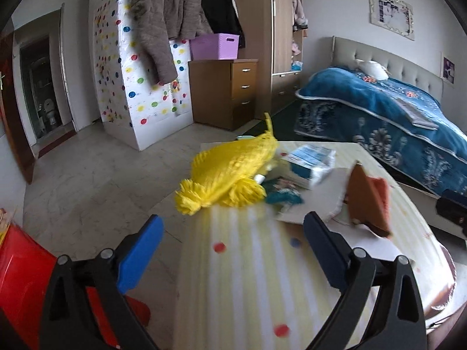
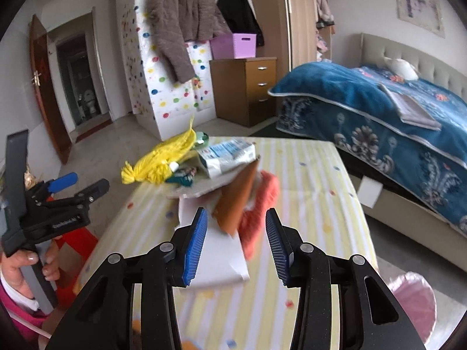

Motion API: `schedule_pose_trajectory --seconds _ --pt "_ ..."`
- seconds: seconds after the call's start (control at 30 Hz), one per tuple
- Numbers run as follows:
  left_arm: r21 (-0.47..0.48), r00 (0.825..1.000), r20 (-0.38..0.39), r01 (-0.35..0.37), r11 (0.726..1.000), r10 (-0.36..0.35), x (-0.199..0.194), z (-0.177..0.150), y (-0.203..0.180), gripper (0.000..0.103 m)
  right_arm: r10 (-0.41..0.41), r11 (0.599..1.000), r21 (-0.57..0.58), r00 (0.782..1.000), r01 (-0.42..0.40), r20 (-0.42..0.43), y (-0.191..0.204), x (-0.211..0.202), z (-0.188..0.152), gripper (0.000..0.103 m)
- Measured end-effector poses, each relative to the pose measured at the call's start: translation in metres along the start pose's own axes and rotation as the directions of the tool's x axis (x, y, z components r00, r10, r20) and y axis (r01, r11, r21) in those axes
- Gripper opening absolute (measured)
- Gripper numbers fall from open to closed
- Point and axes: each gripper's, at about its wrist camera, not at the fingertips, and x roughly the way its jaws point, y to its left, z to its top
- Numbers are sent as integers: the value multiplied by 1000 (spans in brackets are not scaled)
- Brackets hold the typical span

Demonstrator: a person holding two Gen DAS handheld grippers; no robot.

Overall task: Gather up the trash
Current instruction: 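Return to the table and grasp the yellow foam fruit net with the left gripper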

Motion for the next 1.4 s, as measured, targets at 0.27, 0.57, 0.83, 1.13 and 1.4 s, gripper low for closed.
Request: schedule_pose_trajectory --seconds 0.27,0.57,0.83,1.13,1.4 --pt "49 997 -67 -43 998 46 84 24 1 94 22 1000 7 1000 -22 1 4 51 35 43" --pt "46 984 -176 -32 998 40 156 40 2 75 42 999 34 999 -42 -12 -10 82 44 43" --pt "4 985 -170 21 1000 -21 132 30 2 24 34 997 73 998 -30 -49 -23 81 28 43" --pt "-55 996 -74 36 998 -40 28 10 5 22 21 997 71 999 -20 -25 -25 30 0 47" --pt "-118 994 -77 63 991 -72 -35 -28 -3 22 58 998 19 990 -56 -130 -7 23 -39 62"
